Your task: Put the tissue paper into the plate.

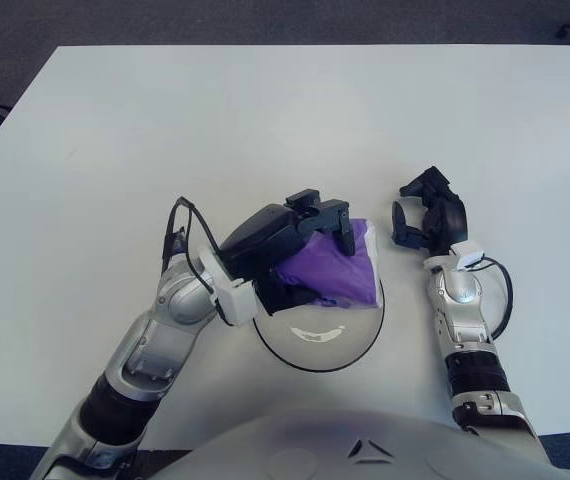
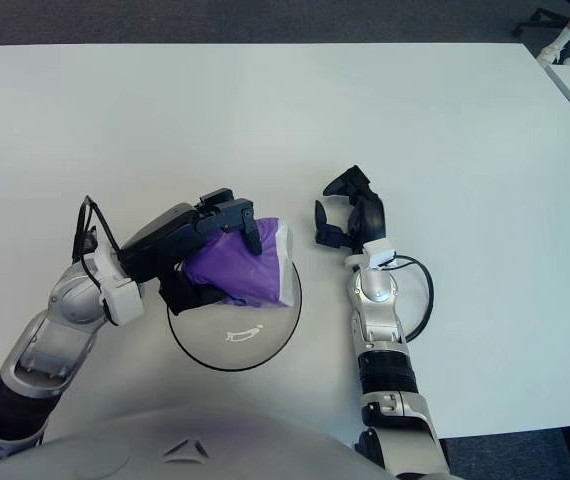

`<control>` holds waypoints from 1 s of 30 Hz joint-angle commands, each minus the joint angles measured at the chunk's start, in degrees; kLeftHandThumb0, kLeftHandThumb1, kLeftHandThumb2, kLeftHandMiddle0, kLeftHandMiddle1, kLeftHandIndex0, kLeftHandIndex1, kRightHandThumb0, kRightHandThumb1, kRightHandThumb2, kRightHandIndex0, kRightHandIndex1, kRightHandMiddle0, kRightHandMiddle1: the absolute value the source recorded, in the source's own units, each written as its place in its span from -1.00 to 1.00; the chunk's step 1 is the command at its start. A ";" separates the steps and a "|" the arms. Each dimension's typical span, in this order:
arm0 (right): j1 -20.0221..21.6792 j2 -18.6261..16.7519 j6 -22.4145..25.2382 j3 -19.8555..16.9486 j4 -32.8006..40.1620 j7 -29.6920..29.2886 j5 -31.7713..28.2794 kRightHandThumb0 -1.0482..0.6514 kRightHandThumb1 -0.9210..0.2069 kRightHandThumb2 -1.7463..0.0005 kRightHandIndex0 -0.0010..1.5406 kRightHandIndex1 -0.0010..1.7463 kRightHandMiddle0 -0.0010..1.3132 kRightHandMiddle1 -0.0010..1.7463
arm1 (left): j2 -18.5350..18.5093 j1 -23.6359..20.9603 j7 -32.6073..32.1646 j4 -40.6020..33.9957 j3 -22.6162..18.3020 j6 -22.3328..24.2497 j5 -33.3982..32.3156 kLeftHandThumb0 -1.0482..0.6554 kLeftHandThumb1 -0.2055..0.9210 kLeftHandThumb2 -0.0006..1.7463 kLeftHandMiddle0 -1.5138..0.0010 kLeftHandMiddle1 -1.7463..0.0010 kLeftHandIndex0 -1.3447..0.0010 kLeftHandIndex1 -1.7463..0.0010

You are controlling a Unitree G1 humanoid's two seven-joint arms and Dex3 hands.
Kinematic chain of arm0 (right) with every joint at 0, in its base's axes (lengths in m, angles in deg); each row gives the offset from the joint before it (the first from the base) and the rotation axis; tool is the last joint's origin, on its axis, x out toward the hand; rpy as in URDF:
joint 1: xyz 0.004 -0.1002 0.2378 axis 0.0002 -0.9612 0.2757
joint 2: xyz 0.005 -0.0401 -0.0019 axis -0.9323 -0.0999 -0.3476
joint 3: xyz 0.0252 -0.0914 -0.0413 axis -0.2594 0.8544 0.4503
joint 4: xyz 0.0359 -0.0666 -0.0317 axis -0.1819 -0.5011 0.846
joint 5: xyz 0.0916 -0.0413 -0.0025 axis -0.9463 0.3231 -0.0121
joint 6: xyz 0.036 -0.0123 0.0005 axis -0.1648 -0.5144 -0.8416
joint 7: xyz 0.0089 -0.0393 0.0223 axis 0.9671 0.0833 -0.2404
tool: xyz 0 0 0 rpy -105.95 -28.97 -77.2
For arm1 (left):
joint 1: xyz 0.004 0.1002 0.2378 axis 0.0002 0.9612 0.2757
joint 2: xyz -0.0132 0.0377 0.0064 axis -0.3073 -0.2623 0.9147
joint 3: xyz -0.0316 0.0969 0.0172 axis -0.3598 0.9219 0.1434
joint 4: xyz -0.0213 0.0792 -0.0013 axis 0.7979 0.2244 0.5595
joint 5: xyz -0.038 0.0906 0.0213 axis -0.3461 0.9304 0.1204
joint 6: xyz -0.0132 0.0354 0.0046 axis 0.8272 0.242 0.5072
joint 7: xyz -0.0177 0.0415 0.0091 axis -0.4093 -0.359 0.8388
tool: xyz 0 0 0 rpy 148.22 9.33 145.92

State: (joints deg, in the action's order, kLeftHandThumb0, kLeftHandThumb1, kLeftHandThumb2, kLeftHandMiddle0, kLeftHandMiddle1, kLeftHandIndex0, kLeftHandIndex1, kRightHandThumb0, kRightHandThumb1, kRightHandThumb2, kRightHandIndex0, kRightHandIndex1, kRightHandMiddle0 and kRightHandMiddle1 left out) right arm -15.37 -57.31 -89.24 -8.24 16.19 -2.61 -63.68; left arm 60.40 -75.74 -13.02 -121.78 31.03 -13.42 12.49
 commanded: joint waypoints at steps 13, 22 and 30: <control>-2.87 -0.82 1.09 0.09 -4.36 -1.71 1.01 0.22 -0.01 -0.42 -0.37 0.88 -0.24 1.00 | -3.13 -1.66 2.47 4.81 -2.12 -9.49 -4.22 -1.00 1.00 -0.08 1.00 1.00 1.00 1.00; -1.86 -0.46 -1.01 -0.09 -6.79 -2.00 1.40 0.22 0.02 -0.45 -0.34 0.91 -0.26 1.00 | -3.53 -1.42 3.39 5.05 -3.38 -10.05 -6.00 -1.00 1.00 0.03 1.00 1.00 1.00 1.00; -1.50 0.00 -2.11 0.26 -7.91 -3.56 2.97 0.22 0.07 -0.49 -0.31 0.91 -0.24 1.00 | -4.23 -1.37 4.69 3.72 -4.02 -8.67 -6.82 -1.00 1.00 0.06 1.00 1.00 1.00 1.00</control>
State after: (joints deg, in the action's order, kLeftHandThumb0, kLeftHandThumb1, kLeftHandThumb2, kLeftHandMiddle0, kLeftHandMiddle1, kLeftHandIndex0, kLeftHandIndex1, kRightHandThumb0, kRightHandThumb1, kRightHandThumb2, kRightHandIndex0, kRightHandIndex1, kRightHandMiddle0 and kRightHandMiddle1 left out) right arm -13.27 -57.09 -90.26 -8.37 12.98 -5.84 -61.92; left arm 56.67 -77.29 -9.16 -117.18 27.30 -22.49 6.07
